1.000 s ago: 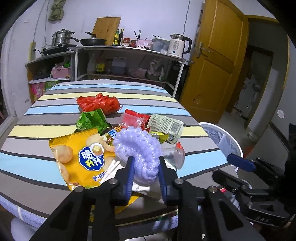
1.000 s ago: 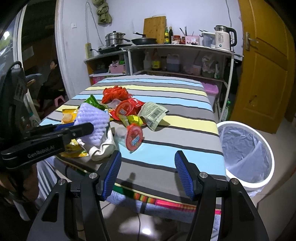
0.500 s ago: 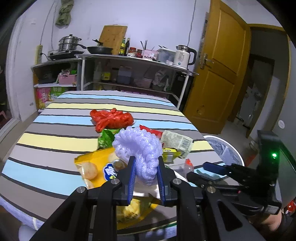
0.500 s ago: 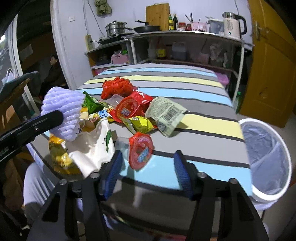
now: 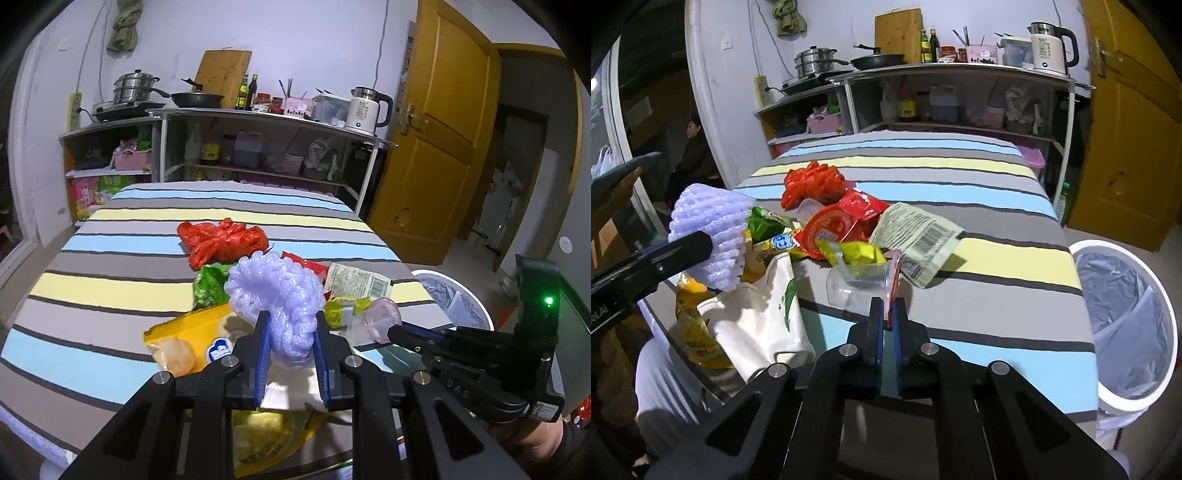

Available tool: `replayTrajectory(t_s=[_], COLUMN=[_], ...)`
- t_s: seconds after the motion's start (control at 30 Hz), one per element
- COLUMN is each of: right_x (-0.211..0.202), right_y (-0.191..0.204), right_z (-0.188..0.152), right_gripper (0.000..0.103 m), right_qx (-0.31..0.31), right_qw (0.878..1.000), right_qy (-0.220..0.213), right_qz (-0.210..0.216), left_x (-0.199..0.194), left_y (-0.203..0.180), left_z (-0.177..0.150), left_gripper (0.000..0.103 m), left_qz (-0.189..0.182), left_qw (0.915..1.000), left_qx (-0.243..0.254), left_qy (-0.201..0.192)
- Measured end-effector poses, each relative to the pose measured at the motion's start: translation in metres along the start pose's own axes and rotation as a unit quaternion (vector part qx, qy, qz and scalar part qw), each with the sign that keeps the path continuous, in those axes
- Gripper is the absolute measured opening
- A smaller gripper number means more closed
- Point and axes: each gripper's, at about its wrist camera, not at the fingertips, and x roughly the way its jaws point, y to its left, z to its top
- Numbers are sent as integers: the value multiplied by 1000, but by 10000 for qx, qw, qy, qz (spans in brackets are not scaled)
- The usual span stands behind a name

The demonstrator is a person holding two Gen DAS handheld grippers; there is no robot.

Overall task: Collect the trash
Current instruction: 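Carry the net and cup over the white bin and open both grippers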

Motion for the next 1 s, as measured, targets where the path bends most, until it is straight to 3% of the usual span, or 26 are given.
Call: replayTrajectory(t_s=[0.3,0.5,0.8,1.0], right_x=[-31,-58,-84,-85], right_y=[-25,-68,-141,-181], right_z=[-5,-11,-31,-45], right_gripper=[5,5,5,5], right_qx=[248,625,1290,1683], right_qw=[9991,9953,9838,9764], right_qy=[-319,-558,-658,-493], right_qz=[-151,-483,-1054,-1260], left_x=[9,27,73,109], left_y=[-35,-82,-167,-213], left_z=[12,21,28,28], left_gripper=[21,21,21,22], left_qz=[-215,-526,-1134,-1490], left_qw=[9992,9962,9851,9759], left_qx=[327,683,1241,1466], left_qy=[29,95,367,630])
